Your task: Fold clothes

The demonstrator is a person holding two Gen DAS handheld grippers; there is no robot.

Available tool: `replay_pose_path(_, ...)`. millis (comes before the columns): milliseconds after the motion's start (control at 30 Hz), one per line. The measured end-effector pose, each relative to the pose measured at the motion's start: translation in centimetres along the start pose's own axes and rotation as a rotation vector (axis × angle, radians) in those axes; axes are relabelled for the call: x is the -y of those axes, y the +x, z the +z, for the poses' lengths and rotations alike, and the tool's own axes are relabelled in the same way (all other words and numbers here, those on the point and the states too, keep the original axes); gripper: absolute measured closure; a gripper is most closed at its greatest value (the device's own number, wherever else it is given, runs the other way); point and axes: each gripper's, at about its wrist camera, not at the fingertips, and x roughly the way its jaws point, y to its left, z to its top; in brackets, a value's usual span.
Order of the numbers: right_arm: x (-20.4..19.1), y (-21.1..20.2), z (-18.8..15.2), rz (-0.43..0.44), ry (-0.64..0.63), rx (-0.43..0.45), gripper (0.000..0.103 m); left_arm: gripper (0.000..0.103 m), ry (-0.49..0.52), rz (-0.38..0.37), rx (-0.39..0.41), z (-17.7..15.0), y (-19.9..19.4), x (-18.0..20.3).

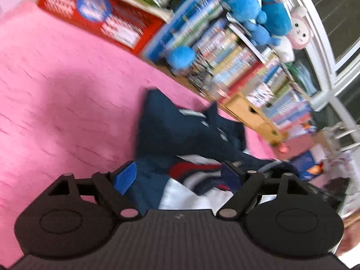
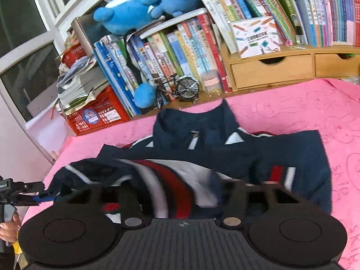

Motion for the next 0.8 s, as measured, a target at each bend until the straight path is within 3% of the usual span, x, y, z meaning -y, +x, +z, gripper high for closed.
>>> replay_pose_path(33, 0.6, -0.5, 0.0, -0.003, -0.001, 0.025, 0.017, 0.020, 0.015, 0.053, 0.051, 0.2, -0.8, -0.3)
replay_pose_path(100, 2.1, -1.9, 0.0, 0.002, 0.007, 0.076, 0.015, 0.019, 0.043, 0.115, 0.145, 0.5, -2.5, -0.6)
replay_pose_path(167, 3.1, -3.5, -0.1, 0.002, -0.024, 0.125, 0.015, 0.019, 0.110, 0.098, 0.198, 0.2, -4.0, -0.4)
replay_pose_path(233, 2.3, -4.9, -0.5, -0.045, -0.220, 0.180, 0.010, 0.011, 0.272, 0.057, 0.206, -1.1, -4.5, 1.1)
replay_pose_path(267, 1.2, -5.1, -1.2, -0.085, -0.377, 0.192, 0.008, 0.006, 0.375, 0.051, 0.200, -2.0, -4.2, 2.2)
replay_pose_path(367, -2.2, -4.6, -3.7, -0.151, -0.746, 0.202, 0.007, 0.004, 0.636, 0.008, 0.156, -4.7, -2.6, 5.1)
replay_pose_path(433, -3.7, -3.1, -4.7, -0.140, -0.868, 0.180, 0.006, 0.004, 0.764, -0.027, 0.128, -6.0, -1.3, 6.2)
replay_pose_path(533, -4.7, 0.4, -4.7, -0.142, -0.895, 0.147, 0.006, 0.004, 0.908, -0.037, 0.125, -6.5, 1.5, 7.2)
replay_pose_path(600, -4.7, 3.7, -4.1, -0.130, -0.827, 0.089, 0.024, 0.004, 0.958, -0.008, 0.121, -6.1, 4.4, 7.6)
replay_pose_path(633, -4.6, 5.3, -3.6, -0.128, -0.751, 0.040, 0.066, 0.011, 0.952, 0.038, 0.137, -6.0, 5.8, 7.6)
replay_pose_path(667, -4.3, 6.2, -3.1, -0.132, -0.668, 0.000, 0.082, 0.035, 0.932, 0.078, 0.175, -5.9, 7.0, 7.4)
replay_pose_path(700, -4.1, 6.9, -2.7, -0.136, -0.599, -0.021, 0.082, 0.050, 0.907, 0.088, 0.211, -5.9, 7.4, 7.2)
replay_pose_path(733, -4.1, 6.3, -2.7, -0.138, -0.575, 0.010, 0.085, 0.072, 0.874, 0.087, 0.229, -5.8, 7.4, 6.9)
replay_pose_path(767, -4.4, 4.9, -3.0, -0.140, -0.580, 0.057, 0.086, 0.080, 0.843, 0.068, 0.254, -5.7, 6.9, 6.7)
replay_pose_path(800, -4.7, 3.5, -3.4, -0.141, -0.583, 0.100, 0.086, 0.080, 0.815, 0.024, 0.286, -5.7, 5.9, 6.6)
